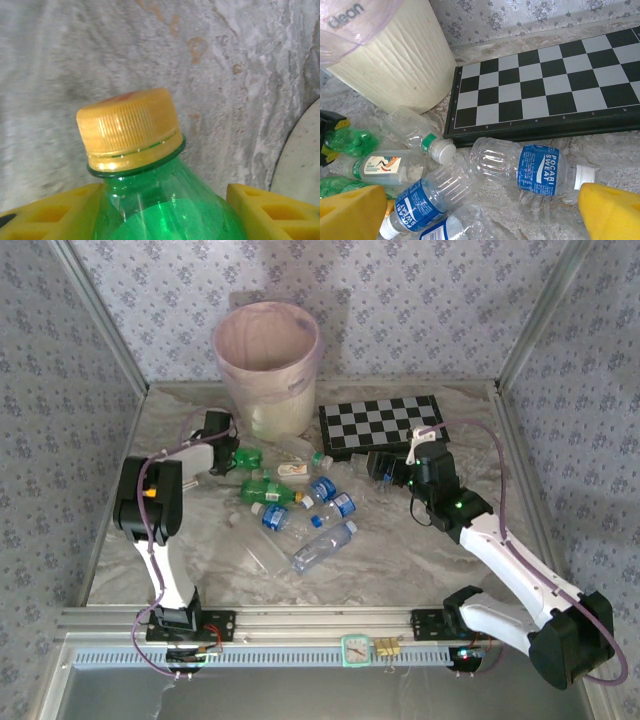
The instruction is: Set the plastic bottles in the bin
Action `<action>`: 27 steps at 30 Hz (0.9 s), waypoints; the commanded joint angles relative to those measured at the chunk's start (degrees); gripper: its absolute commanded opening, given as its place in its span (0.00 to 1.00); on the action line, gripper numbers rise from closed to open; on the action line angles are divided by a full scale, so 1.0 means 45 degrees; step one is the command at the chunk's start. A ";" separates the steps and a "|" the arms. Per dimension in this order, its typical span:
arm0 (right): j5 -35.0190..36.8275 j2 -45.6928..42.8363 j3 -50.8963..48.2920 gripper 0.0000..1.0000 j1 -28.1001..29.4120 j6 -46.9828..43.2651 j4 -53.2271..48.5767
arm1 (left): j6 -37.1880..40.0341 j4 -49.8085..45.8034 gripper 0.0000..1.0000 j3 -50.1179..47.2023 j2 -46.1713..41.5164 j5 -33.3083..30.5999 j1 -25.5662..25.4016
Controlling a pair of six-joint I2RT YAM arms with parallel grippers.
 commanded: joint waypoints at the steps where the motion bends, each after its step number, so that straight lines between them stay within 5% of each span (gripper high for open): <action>1: 0.0099 0.0113 -0.0126 1.00 -0.0032 0.0302 0.0297 | 0.1022 -0.0048 0.55 -0.0481 -0.1589 -0.0828 0.0143; 13: -0.0180 0.0808 0.0098 1.00 0.0073 0.0428 0.0772 | 0.5756 0.1467 0.55 -0.2475 -0.6643 -0.0915 0.0712; 27: -0.0223 0.1131 0.0275 1.00 0.0252 0.0450 0.0690 | 0.8293 0.2007 0.50 0.1551 -0.7378 0.2361 0.0705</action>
